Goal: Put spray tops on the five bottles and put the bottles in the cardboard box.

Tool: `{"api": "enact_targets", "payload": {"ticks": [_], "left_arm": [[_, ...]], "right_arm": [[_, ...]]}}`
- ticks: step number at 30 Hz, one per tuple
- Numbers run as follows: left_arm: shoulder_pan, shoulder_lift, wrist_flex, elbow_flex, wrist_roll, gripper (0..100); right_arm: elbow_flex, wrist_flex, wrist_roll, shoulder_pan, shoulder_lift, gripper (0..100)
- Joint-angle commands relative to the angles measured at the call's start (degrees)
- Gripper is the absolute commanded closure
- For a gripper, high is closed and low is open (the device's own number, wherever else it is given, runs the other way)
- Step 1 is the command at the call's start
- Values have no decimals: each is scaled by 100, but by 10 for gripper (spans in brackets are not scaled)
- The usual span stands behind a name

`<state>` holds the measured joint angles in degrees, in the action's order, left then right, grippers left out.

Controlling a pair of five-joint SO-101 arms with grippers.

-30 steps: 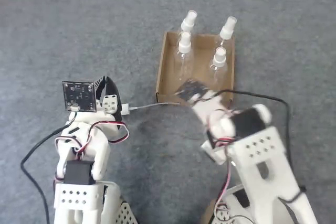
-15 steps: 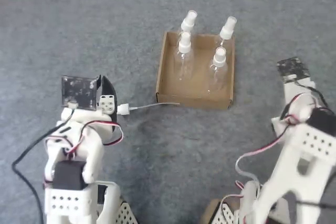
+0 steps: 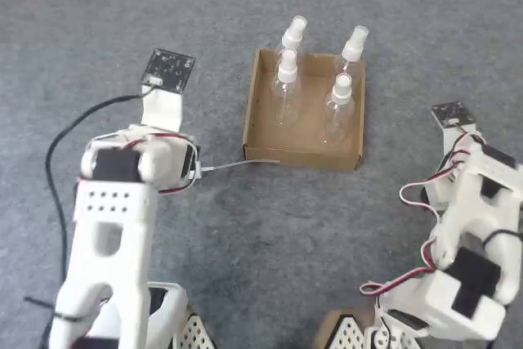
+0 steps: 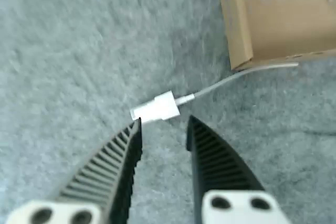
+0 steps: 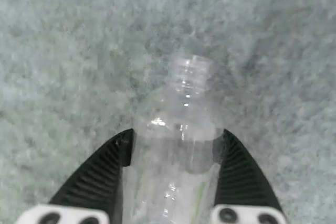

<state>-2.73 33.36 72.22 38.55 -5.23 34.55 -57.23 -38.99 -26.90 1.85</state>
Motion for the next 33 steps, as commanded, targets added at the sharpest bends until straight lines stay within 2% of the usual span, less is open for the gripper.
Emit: {"api": "enact_targets", "payload": {"ticks": [1,5,10,20,26,30,33], "left_arm": [[-53,-299,-264,-277,132,855],[-53,-914,-422,-321,141,855],[-264,-1714,-1064,-321,281,855],[-273,-2681,-2224,-330,352,859],[9,-3182,-2716,-338,598,859],[290,-3376,-2664,-330,580,859],[413,-3393,-2505,-303,220,859]], "right_arm": [[-501,57,290,-84,-84,781],[-589,-163,281,-48,-75,722],[-932,-681,281,-57,-75,693],[-1134,-1007,316,-48,-75,686],[-1134,-1015,325,-48,-75,686],[-1116,-1015,316,-75,-75,686],[-1108,-1015,308,-75,-75,686]]}}
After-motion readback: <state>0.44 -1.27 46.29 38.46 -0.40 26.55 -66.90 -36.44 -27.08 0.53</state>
